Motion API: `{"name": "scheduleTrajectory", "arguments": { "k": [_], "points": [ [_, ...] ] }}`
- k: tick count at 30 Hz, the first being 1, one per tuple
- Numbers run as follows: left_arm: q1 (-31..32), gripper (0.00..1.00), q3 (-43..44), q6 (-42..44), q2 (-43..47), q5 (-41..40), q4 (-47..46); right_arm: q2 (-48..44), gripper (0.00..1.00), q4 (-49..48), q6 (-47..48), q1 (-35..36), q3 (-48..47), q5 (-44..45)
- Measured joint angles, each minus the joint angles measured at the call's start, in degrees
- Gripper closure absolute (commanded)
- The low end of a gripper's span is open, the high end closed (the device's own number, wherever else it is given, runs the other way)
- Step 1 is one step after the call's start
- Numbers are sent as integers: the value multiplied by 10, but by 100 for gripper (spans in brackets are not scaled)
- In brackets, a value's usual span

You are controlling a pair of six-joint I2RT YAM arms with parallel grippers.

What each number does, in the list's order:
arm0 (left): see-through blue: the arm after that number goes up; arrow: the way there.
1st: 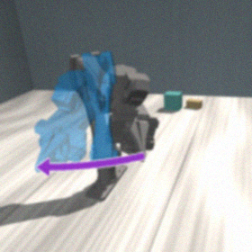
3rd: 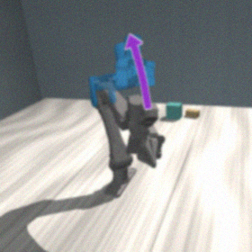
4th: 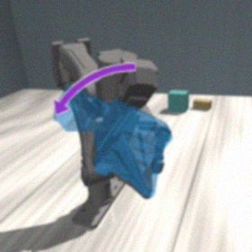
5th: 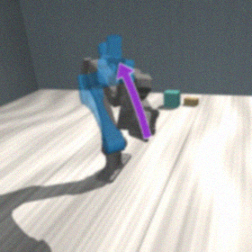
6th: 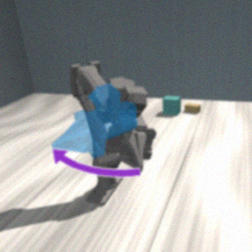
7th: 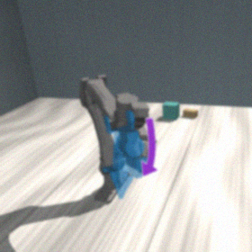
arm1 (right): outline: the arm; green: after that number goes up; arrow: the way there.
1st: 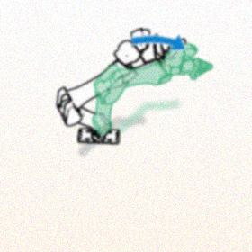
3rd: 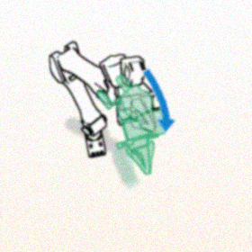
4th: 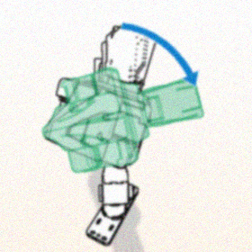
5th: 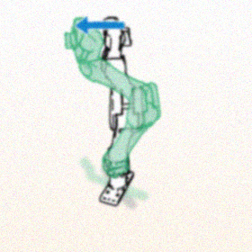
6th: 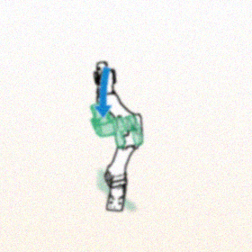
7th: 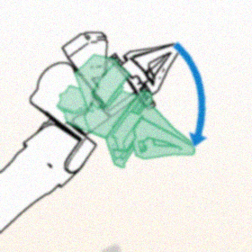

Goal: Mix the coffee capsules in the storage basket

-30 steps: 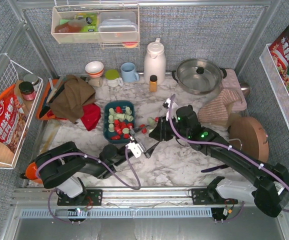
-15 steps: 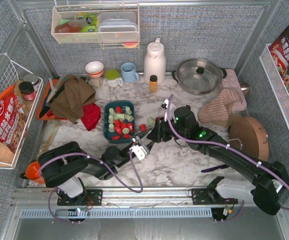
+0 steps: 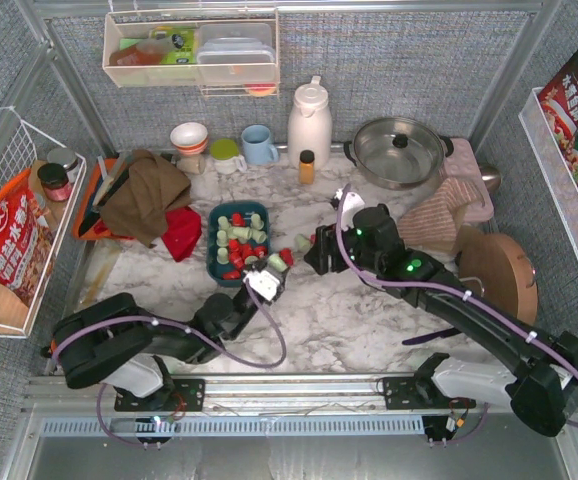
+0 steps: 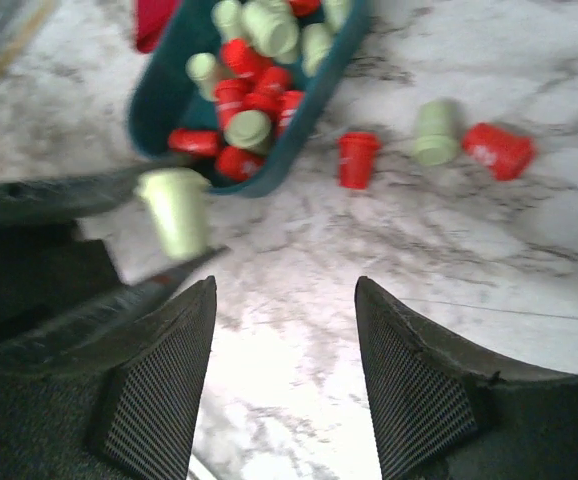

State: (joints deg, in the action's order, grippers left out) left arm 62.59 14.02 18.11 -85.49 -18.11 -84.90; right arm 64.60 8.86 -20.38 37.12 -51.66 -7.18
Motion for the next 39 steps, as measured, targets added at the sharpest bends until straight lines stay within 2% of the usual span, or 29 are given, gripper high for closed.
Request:
{"name": "scheduleTrajectory", "arguments": {
  "k": [4, 8, 12, 16, 22, 29, 35, 39],
  "points": [
    [-33, 60, 43, -78, 53, -83, 132, 19, 39, 4, 38, 0, 1, 83],
    [-100, 57, 91, -205, 86, -119, 292, 69, 38, -23, 96, -4, 14, 142],
    [-156, 55, 125, -318, 87, -118, 428, 137, 39, -65, 188, -8, 22, 143],
    [-182, 55, 148, -383, 71, -97, 504, 204, 40, -81, 270, -15, 4, 115],
    [-202, 48, 161, -429, 39, -68, 548, 267, 40, -75, 336, -35, -56, 82],
    [-220, 29, 162, -475, 13, -55, 567, 340, 42, -34, 392, -61, -133, 70],
    [-219, 6, 167, -488, 30, -69, 571, 396, 43, 19, 431, -79, -188, 73],
    [-219, 1, 167, -489, 61, -80, 582, 429, 45, 47, 452, -86, -219, 67]
  ]
}}
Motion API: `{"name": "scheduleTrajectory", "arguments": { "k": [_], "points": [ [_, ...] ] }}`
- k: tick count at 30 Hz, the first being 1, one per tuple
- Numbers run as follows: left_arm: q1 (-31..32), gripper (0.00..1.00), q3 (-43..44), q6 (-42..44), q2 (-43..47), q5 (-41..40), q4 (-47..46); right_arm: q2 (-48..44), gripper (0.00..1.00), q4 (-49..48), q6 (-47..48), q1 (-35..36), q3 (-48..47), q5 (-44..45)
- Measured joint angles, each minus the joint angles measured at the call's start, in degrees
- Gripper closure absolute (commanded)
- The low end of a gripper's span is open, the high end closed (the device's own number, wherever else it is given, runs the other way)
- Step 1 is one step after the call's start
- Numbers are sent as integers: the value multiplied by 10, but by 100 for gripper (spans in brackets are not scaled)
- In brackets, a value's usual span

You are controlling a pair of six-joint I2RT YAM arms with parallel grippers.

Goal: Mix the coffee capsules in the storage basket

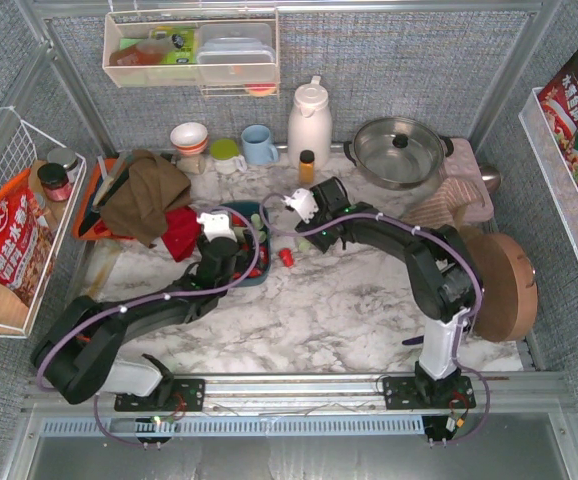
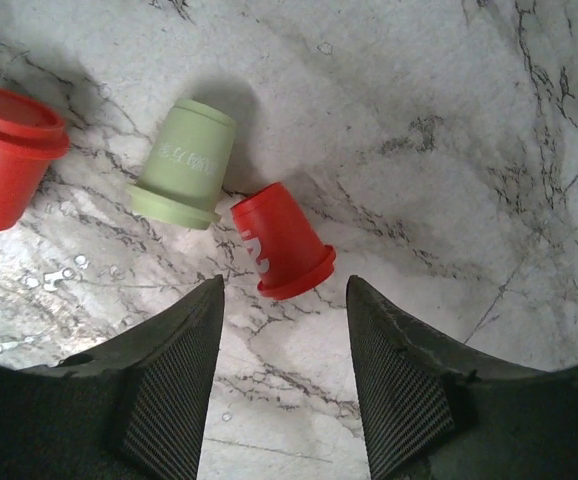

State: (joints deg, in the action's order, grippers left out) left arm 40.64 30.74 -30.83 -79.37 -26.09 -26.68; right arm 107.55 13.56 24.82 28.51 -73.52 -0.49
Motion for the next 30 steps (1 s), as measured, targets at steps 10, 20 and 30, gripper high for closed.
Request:
{"name": "scheduleTrajectory", "arguments": {
  "k": [10, 20, 30],
  "points": [
    [0, 1, -18, 19, 77, -20, 10, 66, 48, 54, 40, -7, -77, -4],
    [0, 1, -28, 24, 105, -29, 11, 106, 54, 121, 76, -7, -141, -38],
    [0, 1, -38, 23, 113, -24, 12, 136, 50, 186, 104, -7, -184, -61]
  ]
}}
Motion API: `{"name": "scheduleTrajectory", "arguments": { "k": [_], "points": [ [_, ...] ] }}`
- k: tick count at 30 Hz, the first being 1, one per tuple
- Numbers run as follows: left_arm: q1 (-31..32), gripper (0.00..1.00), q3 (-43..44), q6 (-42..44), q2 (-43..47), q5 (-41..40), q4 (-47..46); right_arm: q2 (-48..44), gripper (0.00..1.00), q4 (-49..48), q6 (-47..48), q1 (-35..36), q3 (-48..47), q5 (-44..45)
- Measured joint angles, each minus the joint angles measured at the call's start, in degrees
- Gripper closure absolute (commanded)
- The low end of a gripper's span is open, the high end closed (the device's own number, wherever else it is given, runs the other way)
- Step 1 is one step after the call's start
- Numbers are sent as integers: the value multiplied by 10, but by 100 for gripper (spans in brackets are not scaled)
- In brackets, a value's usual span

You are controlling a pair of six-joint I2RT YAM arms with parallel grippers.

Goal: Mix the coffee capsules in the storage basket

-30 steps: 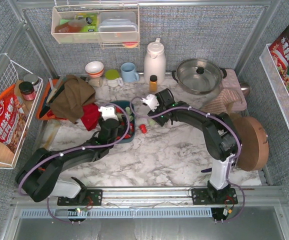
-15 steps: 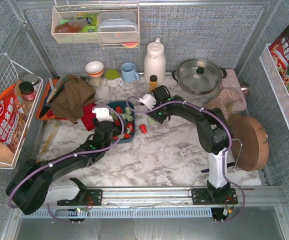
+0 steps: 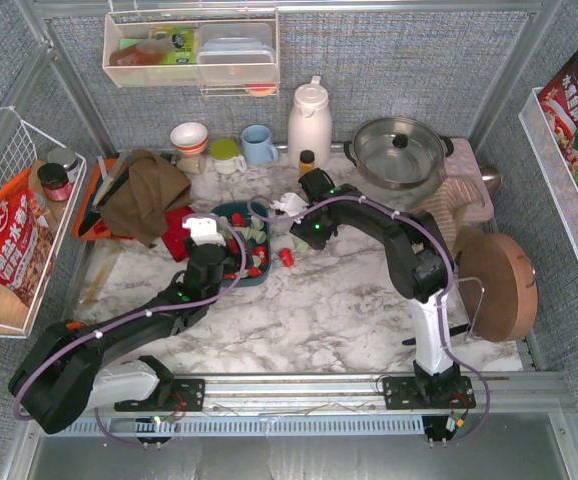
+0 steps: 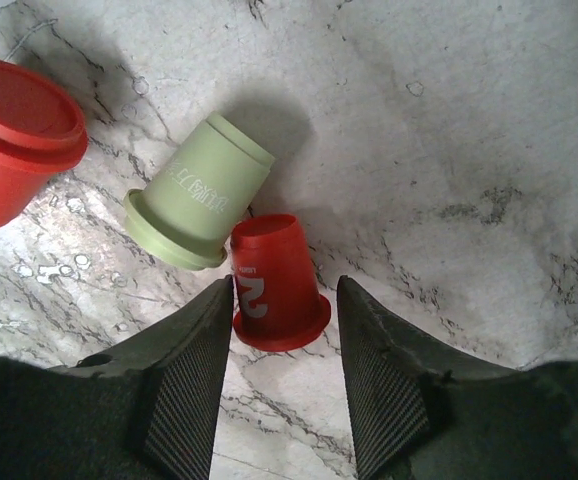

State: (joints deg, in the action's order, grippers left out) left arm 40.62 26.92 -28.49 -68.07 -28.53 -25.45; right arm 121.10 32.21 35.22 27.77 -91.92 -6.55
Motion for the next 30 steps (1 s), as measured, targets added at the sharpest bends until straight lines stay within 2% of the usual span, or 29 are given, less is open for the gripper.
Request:
{"name": "scheduleTrajectory", "arguments": {
  "k": [15, 17, 20, 24, 30],
  "points": [
    [0, 1, -12, 1, 18, 2, 0, 34, 49, 52, 31, 0, -57, -29],
    [0, 1, -12, 1, 18, 2, 0, 40, 51, 63, 37, 1, -63, -31],
    [0, 1, -12, 2, 18, 4, 0, 42, 60, 75, 43, 1, -69, -35],
    [0, 1, -13, 4, 20, 7, 0, 38, 63, 76, 45, 1, -66, -39],
    [0, 1, -22, 32, 22, 51, -21, -57, 68, 54, 26, 2, 12, -46]
  ]
}}
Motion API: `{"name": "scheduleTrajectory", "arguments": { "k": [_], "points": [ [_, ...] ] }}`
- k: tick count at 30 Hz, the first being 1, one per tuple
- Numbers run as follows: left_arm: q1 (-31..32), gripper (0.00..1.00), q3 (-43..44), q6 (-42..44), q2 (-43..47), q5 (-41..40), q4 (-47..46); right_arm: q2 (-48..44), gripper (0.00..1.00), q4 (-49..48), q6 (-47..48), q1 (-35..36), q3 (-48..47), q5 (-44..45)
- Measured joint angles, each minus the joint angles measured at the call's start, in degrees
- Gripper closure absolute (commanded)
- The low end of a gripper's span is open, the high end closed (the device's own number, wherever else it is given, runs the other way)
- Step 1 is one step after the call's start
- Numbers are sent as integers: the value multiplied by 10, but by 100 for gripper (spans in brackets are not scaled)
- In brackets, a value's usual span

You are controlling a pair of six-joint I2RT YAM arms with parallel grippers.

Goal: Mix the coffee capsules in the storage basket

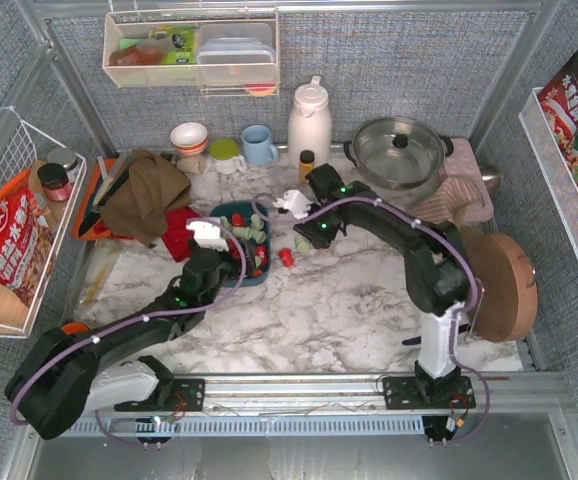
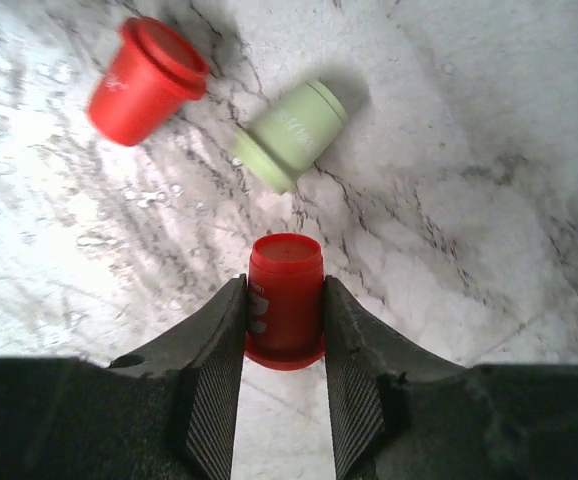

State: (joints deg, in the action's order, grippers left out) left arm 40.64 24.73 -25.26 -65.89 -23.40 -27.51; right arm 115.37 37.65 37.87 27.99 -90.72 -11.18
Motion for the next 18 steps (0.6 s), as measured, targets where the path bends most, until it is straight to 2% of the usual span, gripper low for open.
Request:
{"name": "scheduleTrajectory", "arguments": {
  "k": [6, 13, 18],
  "points": [
    [21, 1, -33, 84, -19, 87, -114, -162, 69, -75, -82, 0, 123, -17],
    [113, 1, -55, 294, -115, 177, -303, -349, 69, -221, -285, 0, 291, -61],
    [132, 1, -80, 405, -195, 241, -468, -430, 69, -307, -417, 1, 375, -108]
  ]
}}
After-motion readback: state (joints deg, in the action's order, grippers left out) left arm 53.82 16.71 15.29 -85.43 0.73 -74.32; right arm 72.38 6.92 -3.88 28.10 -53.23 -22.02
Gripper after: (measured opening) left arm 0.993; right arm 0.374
